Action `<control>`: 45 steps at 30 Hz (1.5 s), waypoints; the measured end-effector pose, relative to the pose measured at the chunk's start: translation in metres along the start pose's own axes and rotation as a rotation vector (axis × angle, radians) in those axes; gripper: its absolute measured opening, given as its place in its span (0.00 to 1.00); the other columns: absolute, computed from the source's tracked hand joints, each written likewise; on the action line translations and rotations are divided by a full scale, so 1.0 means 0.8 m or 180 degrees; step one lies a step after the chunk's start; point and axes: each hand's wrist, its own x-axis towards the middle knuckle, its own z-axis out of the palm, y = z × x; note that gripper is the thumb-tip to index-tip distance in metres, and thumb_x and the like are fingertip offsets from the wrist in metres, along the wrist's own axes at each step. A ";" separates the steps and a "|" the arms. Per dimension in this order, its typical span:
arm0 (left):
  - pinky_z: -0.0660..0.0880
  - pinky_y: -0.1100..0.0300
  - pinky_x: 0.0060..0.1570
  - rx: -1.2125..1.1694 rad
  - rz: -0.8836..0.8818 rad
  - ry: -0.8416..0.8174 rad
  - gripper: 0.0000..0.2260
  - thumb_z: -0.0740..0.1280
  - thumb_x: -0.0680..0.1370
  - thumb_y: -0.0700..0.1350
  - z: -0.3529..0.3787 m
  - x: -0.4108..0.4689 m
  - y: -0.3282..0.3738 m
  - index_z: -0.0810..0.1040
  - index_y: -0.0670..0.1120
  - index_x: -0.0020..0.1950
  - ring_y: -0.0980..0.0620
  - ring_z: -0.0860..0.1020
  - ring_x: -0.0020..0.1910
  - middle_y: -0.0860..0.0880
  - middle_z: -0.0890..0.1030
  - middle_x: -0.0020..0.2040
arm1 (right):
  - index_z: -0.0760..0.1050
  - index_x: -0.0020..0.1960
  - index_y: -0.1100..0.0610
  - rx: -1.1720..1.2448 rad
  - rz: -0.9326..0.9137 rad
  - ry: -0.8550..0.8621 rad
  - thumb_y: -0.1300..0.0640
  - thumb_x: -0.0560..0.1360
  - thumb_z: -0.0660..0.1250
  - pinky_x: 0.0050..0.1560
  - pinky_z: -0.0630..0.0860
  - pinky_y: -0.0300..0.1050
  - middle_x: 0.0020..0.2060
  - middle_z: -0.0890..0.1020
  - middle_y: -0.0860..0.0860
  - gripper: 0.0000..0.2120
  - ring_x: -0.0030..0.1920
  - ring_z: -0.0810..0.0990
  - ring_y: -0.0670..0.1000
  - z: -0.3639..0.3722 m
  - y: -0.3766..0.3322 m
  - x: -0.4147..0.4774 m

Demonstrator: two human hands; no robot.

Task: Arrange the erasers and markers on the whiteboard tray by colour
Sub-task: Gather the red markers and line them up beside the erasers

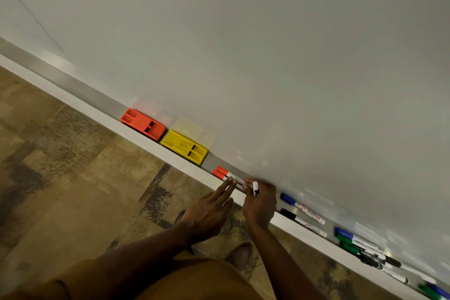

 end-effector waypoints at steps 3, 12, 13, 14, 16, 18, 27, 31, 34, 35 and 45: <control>0.60 0.44 0.77 0.0152 -0.0161 0.0091 0.26 0.61 0.84 0.56 -0.001 0.003 -0.002 0.75 0.39 0.73 0.36 0.55 0.85 0.35 0.60 0.84 | 0.86 0.57 0.55 -0.0101 -0.0046 0.0018 0.57 0.77 0.75 0.54 0.79 0.49 0.58 0.81 0.57 0.09 0.57 0.82 0.58 -0.002 -0.001 -0.002; 0.56 0.43 0.79 0.0166 -0.0339 -0.0226 0.30 0.57 0.84 0.61 0.010 -0.005 -0.008 0.74 0.39 0.76 0.39 0.48 0.85 0.36 0.57 0.84 | 0.85 0.58 0.57 0.0025 0.0056 -0.0174 0.57 0.79 0.73 0.53 0.82 0.50 0.58 0.80 0.57 0.09 0.56 0.82 0.57 -0.008 -0.006 -0.004; 0.56 0.44 0.79 0.0151 -0.0352 -0.0230 0.31 0.58 0.84 0.61 0.008 -0.004 -0.008 0.73 0.39 0.76 0.39 0.48 0.85 0.36 0.56 0.85 | 0.85 0.58 0.58 0.0069 0.0027 -0.0162 0.57 0.78 0.73 0.52 0.82 0.49 0.58 0.81 0.57 0.09 0.55 0.82 0.56 -0.009 -0.007 -0.004; 0.55 0.44 0.79 0.0133 -0.0370 -0.0235 0.32 0.59 0.83 0.62 0.006 -0.004 -0.008 0.72 0.39 0.77 0.38 0.49 0.86 0.36 0.55 0.85 | 0.85 0.57 0.59 0.0138 -0.0045 -0.0102 0.58 0.78 0.73 0.50 0.81 0.45 0.57 0.81 0.57 0.09 0.54 0.82 0.55 -0.011 -0.009 -0.005; 0.51 0.43 0.81 0.0085 -0.0394 -0.0262 0.34 0.57 0.84 0.63 0.002 -0.002 -0.009 0.67 0.38 0.80 0.37 0.48 0.86 0.36 0.50 0.86 | 0.84 0.55 0.58 0.0367 -0.0107 0.0062 0.57 0.78 0.74 0.48 0.78 0.39 0.53 0.82 0.56 0.07 0.49 0.80 0.50 -0.021 -0.014 -0.009; 0.45 0.43 0.83 0.0037 -0.0383 -0.0321 0.38 0.52 0.84 0.64 0.000 0.000 -0.009 0.55 0.39 0.85 0.39 0.39 0.85 0.38 0.42 0.86 | 0.82 0.54 0.56 0.0725 0.0202 0.0009 0.52 0.79 0.72 0.50 0.81 0.46 0.49 0.84 0.52 0.08 0.46 0.80 0.46 -0.031 -0.019 -0.011; 0.33 0.44 0.81 0.0071 -0.0300 -0.0445 0.43 0.51 0.83 0.68 -0.003 0.001 -0.015 0.40 0.40 0.85 0.39 0.32 0.83 0.38 0.35 0.85 | 0.82 0.50 0.65 0.3386 0.2194 -0.0661 0.62 0.81 0.69 0.53 0.81 0.52 0.43 0.85 0.59 0.07 0.45 0.86 0.56 -0.085 -0.027 -0.016; 0.37 0.43 0.82 0.0052 -0.0265 -0.0375 0.43 0.48 0.82 0.69 0.001 -0.001 -0.019 0.43 0.39 0.85 0.38 0.36 0.84 0.38 0.39 0.85 | 0.85 0.49 0.55 0.2542 0.1974 -0.0406 0.55 0.81 0.69 0.55 0.80 0.51 0.46 0.85 0.53 0.07 0.50 0.83 0.52 -0.089 -0.022 -0.009; 0.36 0.42 0.82 0.0041 -0.0268 -0.0373 0.43 0.46 0.82 0.69 0.005 -0.001 -0.018 0.42 0.39 0.85 0.38 0.34 0.84 0.38 0.36 0.85 | 0.86 0.50 0.55 0.2492 0.1922 -0.0275 0.53 0.81 0.70 0.45 0.77 0.48 0.40 0.82 0.51 0.08 0.42 0.78 0.50 -0.088 -0.017 -0.003; 0.37 0.42 0.82 0.0037 -0.0275 -0.0379 0.43 0.46 0.82 0.69 0.006 -0.001 -0.019 0.41 0.39 0.85 0.38 0.34 0.84 0.37 0.36 0.85 | 0.86 0.48 0.54 0.2679 0.1959 -0.0250 0.54 0.80 0.71 0.44 0.77 0.48 0.38 0.82 0.52 0.07 0.41 0.77 0.50 -0.087 -0.016 -0.003; 0.45 0.41 0.82 0.0201 -0.0307 -0.0378 0.45 0.57 0.80 0.67 0.015 -0.003 -0.023 0.49 0.40 0.86 0.37 0.42 0.86 0.36 0.46 0.86 | 0.84 0.49 0.47 0.1782 0.0077 -0.0405 0.61 0.76 0.76 0.44 0.85 0.40 0.44 0.88 0.47 0.09 0.46 0.88 0.47 -0.064 -0.001 0.009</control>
